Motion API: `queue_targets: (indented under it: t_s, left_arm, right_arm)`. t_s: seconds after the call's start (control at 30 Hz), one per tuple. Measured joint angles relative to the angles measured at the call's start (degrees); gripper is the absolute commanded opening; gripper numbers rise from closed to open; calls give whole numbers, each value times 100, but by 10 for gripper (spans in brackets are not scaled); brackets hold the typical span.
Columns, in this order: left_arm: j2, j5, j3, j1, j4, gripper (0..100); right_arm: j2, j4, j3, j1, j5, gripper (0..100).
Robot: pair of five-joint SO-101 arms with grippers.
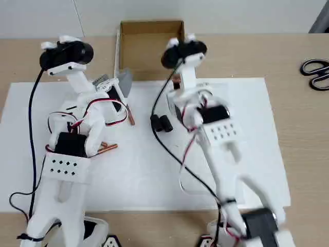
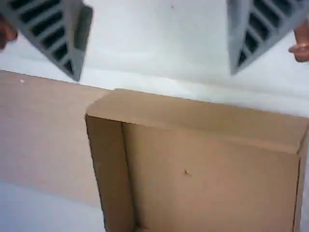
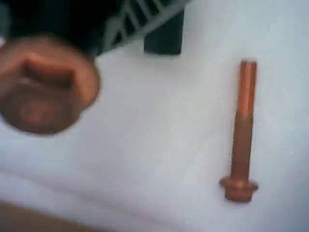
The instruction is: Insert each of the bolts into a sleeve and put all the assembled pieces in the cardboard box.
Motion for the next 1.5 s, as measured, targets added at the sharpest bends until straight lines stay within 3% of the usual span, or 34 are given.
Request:
queue_targets:
  t_s: [0.3, 0.47, 1.07, 1.5]
  left_arm:
    - [0, -264, 589, 0, -211, 175]
    - [0, -273, 730, 0, -220, 6]
    - [0, -273, 1204, 202, -229, 6]
    - [0, -273, 1204, 220, -246, 6]
  right_arm:
    - [2426, 352, -2866, -9, 26, 6]
    - [3692, 633, -4536, -9, 334, 6]
    - [7007, 738, -8765, 141, 571, 6]
    - [8062, -97, -9380, 167, 571, 16]
